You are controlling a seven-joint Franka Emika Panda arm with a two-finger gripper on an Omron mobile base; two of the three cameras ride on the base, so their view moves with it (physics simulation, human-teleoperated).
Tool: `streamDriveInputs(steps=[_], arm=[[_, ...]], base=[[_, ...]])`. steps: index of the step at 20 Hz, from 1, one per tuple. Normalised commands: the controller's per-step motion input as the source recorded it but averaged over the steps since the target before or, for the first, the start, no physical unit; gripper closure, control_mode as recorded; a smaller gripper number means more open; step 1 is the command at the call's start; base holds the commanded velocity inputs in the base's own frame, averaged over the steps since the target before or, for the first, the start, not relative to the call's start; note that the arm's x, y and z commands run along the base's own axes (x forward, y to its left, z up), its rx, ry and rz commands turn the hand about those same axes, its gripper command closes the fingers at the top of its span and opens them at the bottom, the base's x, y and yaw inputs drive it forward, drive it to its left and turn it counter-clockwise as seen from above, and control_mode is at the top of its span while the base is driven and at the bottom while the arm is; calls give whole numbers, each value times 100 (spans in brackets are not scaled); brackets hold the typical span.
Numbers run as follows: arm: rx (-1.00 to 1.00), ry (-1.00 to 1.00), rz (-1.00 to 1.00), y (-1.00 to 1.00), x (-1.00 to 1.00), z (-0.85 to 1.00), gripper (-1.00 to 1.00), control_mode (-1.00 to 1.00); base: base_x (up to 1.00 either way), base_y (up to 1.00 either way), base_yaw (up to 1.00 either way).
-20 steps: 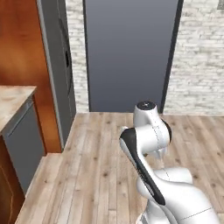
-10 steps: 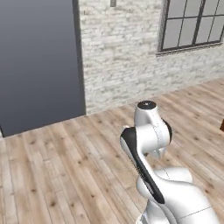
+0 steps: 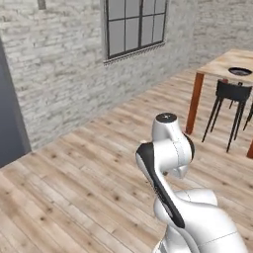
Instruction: Take the chicken drumsticks from the pan and place one on each plate on the dining counter.
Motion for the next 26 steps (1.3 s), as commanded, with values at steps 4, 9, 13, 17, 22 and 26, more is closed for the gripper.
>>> streamDriveInputs(steps=[4,9,13,17,22,26], arm=[[0,0,0,0,0,0,100,100],[0,0,0,0,0,0,100,100],[0,0,0,0,0,0,100,100],[0,0,0,0,0,0,100,100],[0,0,0,0,0,0,100,100],[0,0,0,0,0,0,100,100]], base=[[86,-3,-34],[94,-7,-25],[100,-25,-12],[99,-48,-1],[90,-63,0],[89,-65,0]])
